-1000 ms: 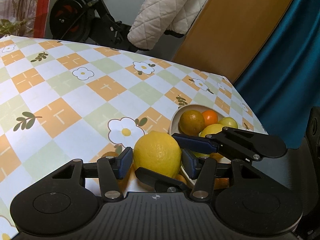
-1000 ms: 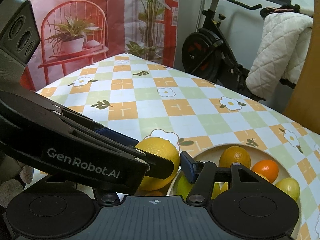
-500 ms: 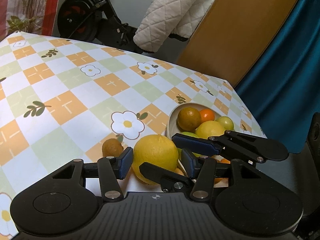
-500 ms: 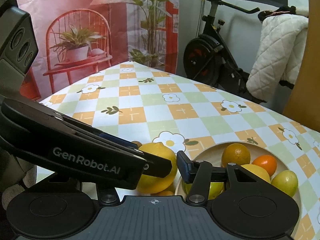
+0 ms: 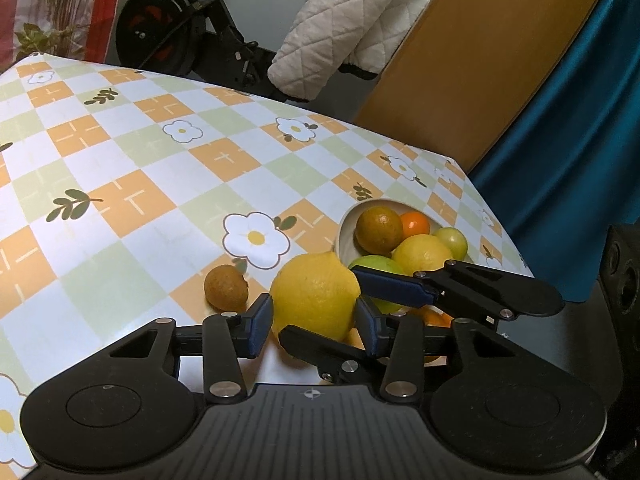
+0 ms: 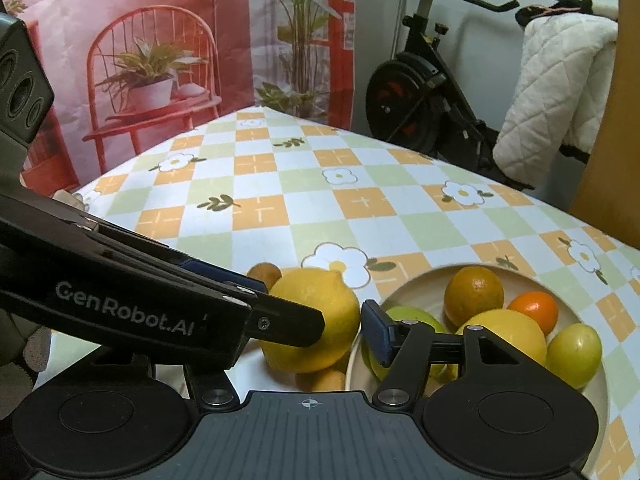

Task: Organize fruits
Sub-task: 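Carry the lemon onto the plate and open the left gripper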

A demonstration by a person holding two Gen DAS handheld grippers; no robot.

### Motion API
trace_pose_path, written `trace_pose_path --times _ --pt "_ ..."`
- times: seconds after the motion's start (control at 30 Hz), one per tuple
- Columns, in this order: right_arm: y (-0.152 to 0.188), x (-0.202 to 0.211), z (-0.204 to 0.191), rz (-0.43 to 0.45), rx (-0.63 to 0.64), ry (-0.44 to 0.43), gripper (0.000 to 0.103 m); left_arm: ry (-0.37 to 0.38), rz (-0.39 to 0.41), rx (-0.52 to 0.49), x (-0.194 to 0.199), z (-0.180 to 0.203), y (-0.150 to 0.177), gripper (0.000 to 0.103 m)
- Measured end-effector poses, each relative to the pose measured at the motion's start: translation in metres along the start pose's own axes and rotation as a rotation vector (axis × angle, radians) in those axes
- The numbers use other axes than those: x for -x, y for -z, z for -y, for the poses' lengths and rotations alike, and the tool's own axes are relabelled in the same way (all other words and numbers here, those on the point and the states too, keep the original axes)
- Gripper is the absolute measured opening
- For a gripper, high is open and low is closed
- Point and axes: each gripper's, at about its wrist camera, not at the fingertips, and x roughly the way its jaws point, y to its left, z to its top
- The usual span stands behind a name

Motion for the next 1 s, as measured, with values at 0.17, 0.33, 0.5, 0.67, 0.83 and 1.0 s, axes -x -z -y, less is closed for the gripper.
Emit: trace_pose_path --times 0.17,0.33,0.5,0.67,0.83,1.0 --pt "0.002 -0.001 -0.001 -0.004 0.004 -0.001 0.056 0.001 0.009 0.015 0.001 -0.004 -0.002 0.047" --pt "0.002 -0.002 -0.004 -0.005 0.034 0.007 0.056 0.005 0.014 0.029 0.001 -0.008 -0.003 0.05" --pt "0.001 -0.005 -0.008 -0.006 0.066 0.022 0.056 0.006 0.009 0.026 -0.005 -0.007 -0.004 0.053" --pt "0.001 -0.007 -0.01 -0.005 0.09 0.03 0.057 0.011 0.002 0.025 -0.01 -0.007 -0.006 0.057" --pt "0.002 -0.008 -0.014 -0.003 0.122 0.045 0.056 0.002 -0.005 0.004 -0.011 -0.004 -0.005 0.057" --pt "0.004 -0.002 -0.012 0.008 0.106 0.029 0.055 0.006 -0.012 -0.004 -0.008 -0.003 -0.002 0.056"
